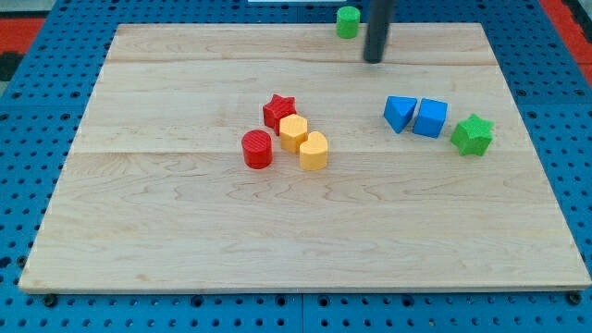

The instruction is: Place the green circle at the top center

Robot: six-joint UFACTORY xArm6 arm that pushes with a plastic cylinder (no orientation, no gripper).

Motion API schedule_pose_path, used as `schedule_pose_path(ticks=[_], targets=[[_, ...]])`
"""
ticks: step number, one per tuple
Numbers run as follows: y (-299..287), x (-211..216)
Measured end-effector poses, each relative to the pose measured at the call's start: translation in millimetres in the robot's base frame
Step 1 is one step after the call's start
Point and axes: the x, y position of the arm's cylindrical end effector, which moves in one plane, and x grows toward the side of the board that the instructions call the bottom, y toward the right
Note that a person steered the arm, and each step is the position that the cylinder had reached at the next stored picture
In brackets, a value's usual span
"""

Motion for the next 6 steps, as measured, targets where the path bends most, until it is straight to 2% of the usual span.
schedule_pose_path(ticks=[1, 2, 4, 5, 6], targets=[[-108.0, -6.8], [-122.9, -81.8], [-102.9, -82.7], [-51.3, -81.6], [-0.7, -46.5]])
